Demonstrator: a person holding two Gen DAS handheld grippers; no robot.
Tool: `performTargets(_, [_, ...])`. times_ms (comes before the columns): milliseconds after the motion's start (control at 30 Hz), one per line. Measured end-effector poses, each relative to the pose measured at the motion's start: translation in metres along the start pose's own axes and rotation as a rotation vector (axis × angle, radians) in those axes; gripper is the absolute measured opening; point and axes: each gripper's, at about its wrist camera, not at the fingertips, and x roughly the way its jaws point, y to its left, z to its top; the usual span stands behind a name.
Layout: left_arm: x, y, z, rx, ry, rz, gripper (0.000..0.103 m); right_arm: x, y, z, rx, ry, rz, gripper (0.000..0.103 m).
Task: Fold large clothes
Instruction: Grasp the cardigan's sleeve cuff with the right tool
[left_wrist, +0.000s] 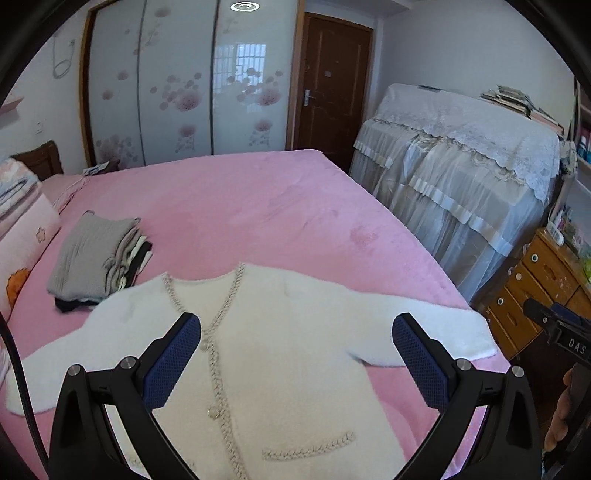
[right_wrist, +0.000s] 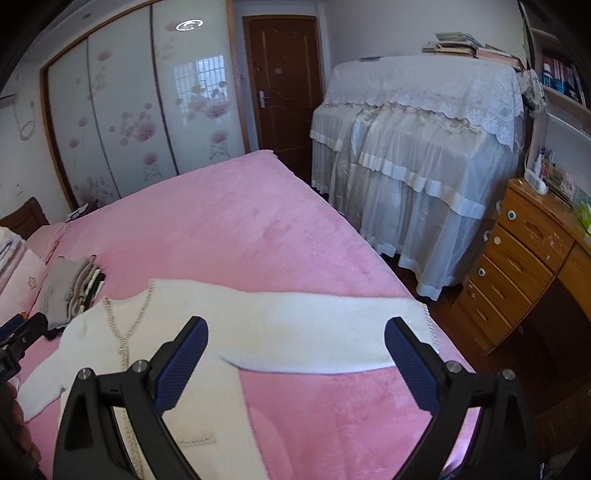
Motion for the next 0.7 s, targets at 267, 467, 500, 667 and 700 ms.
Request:
performTargets(267, [0.095, -0.074, -0.003, 0.056, 0.07, -0.142, 0.103, 0.103, -0.1, -0.014, 0.126, 0.131, -0.161, 0.097])
performTargets(467, [0.176, -0.106, -0.026, 0.027, 0.125, -0.141, 0.103, 0.172, -0.176, -0.05, 0.299, 0.28, -0.192, 0.094])
performTargets(500, [0.189, -0.111, -0.031, 0.031, 0.135, -0.124, 0.103, 0.18, -0.185, -0.058, 0.333, 0.3, -0.173, 0.092])
performTargets(667, [0.235, -0.123, -0.059, 0.026, 0.183, -0.094, 0.103, 0.214, -0.221, -0.1, 0.527, 0.396, -0.091, 0.082])
performTargets(700, [0.24, -0.124, -0.063, 0.03, 0.188, -0.097, 0.103, 0.218, -0.225, -0.106, 0.552, 0.404, -0.075, 0.081])
